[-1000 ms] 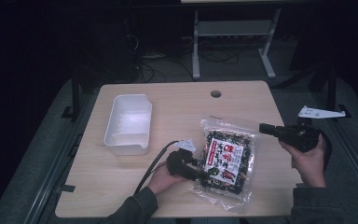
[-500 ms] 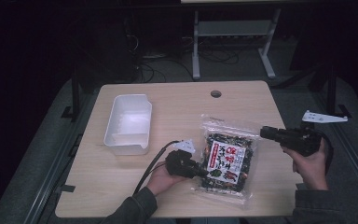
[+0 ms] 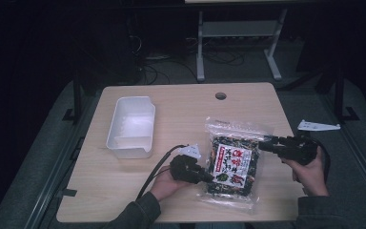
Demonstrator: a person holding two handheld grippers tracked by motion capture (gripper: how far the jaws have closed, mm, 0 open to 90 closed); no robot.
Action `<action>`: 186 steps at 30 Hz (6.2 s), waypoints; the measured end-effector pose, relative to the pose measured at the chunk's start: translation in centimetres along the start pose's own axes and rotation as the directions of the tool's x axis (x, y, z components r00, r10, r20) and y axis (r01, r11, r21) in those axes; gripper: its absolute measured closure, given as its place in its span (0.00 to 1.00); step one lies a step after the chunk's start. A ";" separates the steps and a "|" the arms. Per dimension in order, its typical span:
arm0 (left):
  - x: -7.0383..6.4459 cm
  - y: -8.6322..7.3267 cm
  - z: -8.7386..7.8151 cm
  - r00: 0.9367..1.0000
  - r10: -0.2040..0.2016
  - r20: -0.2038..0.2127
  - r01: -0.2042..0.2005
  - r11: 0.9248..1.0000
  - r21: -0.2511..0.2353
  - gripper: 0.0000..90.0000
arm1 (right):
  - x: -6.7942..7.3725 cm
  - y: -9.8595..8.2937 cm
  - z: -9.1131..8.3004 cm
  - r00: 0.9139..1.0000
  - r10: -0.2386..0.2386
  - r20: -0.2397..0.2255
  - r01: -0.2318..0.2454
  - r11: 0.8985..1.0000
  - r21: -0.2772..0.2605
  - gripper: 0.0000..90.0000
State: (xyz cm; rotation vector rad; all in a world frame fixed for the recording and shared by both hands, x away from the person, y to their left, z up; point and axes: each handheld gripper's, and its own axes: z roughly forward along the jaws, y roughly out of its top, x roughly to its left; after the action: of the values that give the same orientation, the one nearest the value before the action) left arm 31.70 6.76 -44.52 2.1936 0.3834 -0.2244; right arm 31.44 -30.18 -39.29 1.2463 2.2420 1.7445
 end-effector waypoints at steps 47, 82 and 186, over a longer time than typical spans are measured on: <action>-0.8 -2.0 -3.6 0.981 0.054 -0.185 -0.057 0.998 -0.014 0.57 | 3.1 1.2 1.2 0.993 -0.015 -0.120 0.023 0.998 0.059 0.83; -2.9 -6.3 -9.1 0.931 0.113 -0.347 -0.106 0.994 0.037 0.27 | 8.0 6.8 6.1 0.975 -0.034 0.218 0.055 0.995 -0.088 0.83; -0.2 -10.9 -14.7 0.908 0.014 -0.418 -0.003 1.000 0.027 0.25 | 16.1 12.3 35.6 0.957 -0.134 0.258 0.190 0.959 -0.210 0.83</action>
State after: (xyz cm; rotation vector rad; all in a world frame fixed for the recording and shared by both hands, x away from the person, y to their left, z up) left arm 28.03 24.65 -43.73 2.2618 0.6094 0.2572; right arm 44.50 8.43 -35.30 1.1203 1.8856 1.6390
